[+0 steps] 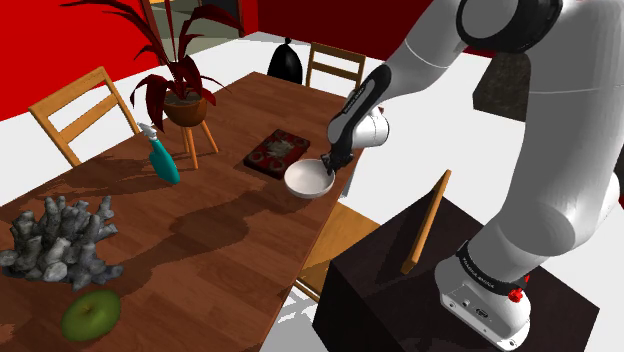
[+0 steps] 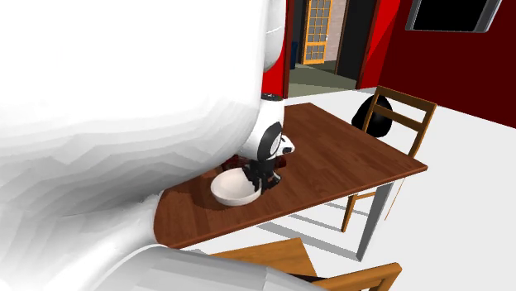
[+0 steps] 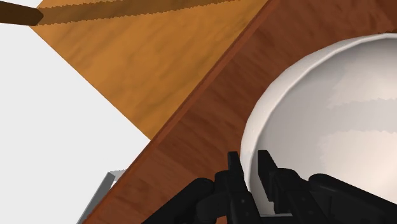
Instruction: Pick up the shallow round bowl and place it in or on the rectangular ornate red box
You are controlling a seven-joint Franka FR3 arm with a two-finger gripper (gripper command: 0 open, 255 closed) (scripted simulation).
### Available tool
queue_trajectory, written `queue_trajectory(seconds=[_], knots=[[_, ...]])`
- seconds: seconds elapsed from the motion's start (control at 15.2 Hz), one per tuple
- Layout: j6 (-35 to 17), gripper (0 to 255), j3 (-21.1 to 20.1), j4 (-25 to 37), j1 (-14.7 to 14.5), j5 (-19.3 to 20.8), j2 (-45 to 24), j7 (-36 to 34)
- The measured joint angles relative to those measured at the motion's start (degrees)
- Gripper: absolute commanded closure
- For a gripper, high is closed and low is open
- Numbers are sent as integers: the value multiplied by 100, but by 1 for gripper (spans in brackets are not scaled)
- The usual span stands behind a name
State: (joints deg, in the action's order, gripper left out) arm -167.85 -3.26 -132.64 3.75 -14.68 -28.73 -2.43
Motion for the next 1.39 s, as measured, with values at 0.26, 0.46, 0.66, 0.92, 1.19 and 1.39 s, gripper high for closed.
queue_trajectory(seconds=[0.26, 0.46, 0.66, 0.92, 1.19, 1.39], knots=[[217, 255, 65, -119, -64, 43, 336, -72], [410, 255, 124, -170, -112, 94, 579, -137], [589, 255, 171, -209, -143, 143, 796, -189], [877, 255, 241, -234, -188, 233, 1109, -279], [1168, 255, 295, -165, -240, 334, 1335, -399], [1501, 255, 341, 536, -257, 428, 968, -487]])
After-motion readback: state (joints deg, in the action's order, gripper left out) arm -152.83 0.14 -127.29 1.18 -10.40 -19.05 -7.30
